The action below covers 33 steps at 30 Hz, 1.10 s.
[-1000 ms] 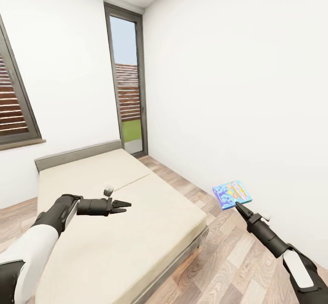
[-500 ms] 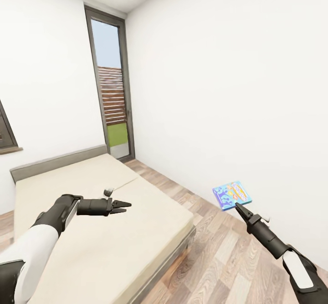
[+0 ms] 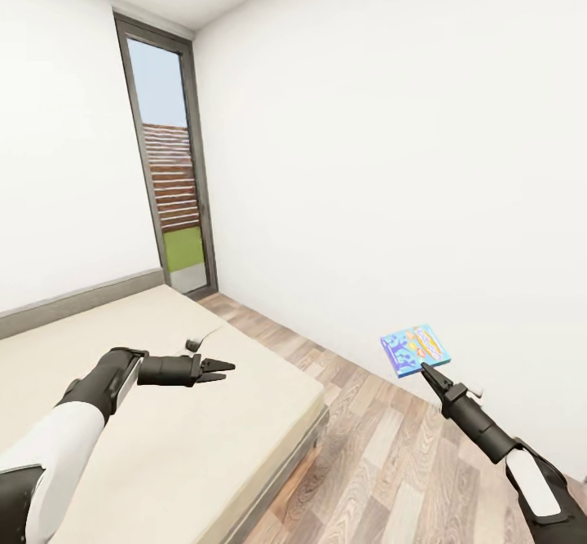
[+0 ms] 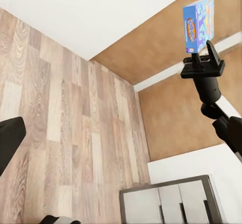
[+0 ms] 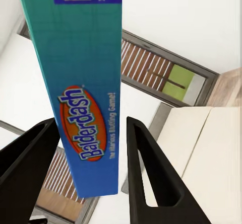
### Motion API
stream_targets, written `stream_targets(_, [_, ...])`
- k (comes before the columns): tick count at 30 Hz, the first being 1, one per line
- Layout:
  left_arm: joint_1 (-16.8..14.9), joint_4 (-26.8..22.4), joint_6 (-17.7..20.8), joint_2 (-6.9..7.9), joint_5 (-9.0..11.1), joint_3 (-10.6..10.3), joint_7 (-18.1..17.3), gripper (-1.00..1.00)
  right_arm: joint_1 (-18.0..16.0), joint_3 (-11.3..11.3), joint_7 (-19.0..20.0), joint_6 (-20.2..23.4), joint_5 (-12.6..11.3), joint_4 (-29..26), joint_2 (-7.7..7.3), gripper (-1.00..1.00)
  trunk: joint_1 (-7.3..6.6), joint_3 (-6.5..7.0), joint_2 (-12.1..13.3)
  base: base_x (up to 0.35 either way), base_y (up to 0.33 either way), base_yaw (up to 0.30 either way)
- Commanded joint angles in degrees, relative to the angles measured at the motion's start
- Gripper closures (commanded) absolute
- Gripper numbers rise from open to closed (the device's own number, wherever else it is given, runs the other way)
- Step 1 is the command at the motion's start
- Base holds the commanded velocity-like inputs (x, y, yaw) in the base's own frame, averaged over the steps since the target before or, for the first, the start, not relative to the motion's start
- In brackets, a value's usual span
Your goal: Put all the toys in the child's room - the three board games (two on the bed and one on the table), the two jigsaw puzzles on the table, and the tennis ball on the table - inside the toy box on the table in the child's room.
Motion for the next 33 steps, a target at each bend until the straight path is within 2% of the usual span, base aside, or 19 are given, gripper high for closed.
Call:
stream_targets(1, [-0.02, -0.05, 0.60, -0.04, -0.61, 0.34, -0.31, -1.00, -0.05, -0.06, 0.06, 0.45, -0.43, 0.04, 0.00, 1.00, -0.20, 0.20, 0.36, 0.000, 0.000, -0.218])
stream_targets(24, [-0.02, 0.02, 0.60, -0.04, -0.56, 0.34, 0.69, -1.00, -0.05, -0.06, 0.06, 0.44, -0.43, 0.04, -0.01, 1.00, -5.25, 5.93, 9.58, 0.000, 0.000, -0.218])
stream_targets(33, [-0.02, 0.03, 0.60, -0.08, -0.58, 0.34, 1.00, -1.00, -0.05, -0.06, 0.07, 0.44, -0.43, 0.04, 0.04, 1.00, -5.26, 6.56, 9.58, 0.000, 0.000, -0.217])
